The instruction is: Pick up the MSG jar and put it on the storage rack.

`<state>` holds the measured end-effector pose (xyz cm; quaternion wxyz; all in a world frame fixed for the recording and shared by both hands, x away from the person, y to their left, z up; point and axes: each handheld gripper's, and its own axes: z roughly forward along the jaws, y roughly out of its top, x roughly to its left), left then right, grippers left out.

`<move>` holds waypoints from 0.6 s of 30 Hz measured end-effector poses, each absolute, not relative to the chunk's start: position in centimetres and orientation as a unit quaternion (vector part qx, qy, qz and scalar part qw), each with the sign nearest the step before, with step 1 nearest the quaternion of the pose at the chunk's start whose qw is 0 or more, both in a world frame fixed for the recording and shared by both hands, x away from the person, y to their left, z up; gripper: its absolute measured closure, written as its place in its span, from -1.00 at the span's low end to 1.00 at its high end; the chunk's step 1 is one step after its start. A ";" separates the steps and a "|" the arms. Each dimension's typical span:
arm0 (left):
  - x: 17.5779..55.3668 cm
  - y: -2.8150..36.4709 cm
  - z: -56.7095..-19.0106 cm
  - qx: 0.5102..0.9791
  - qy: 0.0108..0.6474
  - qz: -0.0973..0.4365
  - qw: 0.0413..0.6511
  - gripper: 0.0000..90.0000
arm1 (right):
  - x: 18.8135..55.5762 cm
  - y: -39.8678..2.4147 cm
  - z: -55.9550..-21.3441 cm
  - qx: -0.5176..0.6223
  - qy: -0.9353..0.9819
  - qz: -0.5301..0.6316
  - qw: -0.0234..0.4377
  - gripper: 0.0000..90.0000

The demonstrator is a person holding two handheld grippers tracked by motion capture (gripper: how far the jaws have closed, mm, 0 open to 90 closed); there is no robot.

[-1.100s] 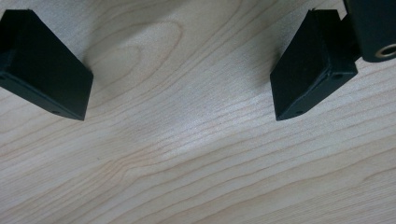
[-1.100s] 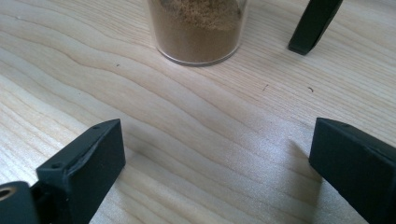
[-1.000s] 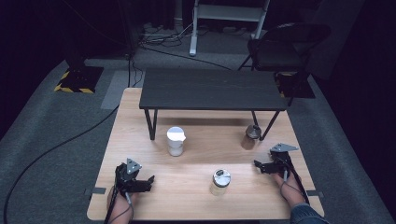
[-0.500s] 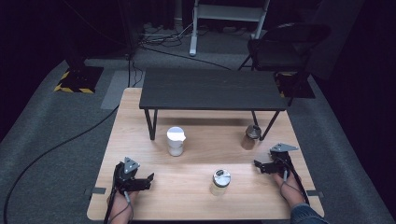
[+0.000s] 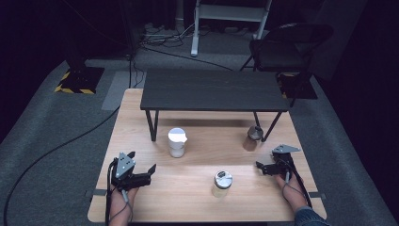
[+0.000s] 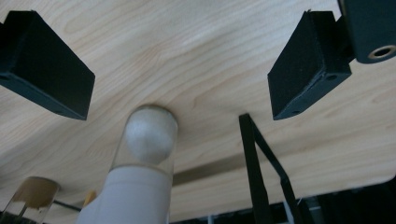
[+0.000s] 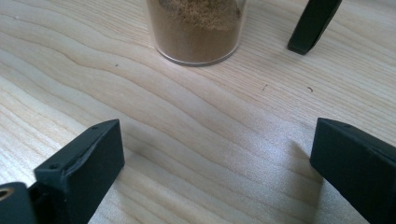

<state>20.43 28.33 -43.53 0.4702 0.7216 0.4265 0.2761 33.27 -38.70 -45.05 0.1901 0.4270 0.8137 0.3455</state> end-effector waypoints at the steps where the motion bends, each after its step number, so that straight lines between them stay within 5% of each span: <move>1: 20.6 28.4 -43.5 0.720 0.424 0.276 0.476 -0.84 | 33.3 -38.7 -45.0 0.428 0.814 0.345 0.190 -0.95; 18: 24.6 26.4 -43.5 0.723 0.388 0.261 0.508 -0.85 | 33.3 -38.6 -45.0 0.430 0.813 0.343 0.191 -0.97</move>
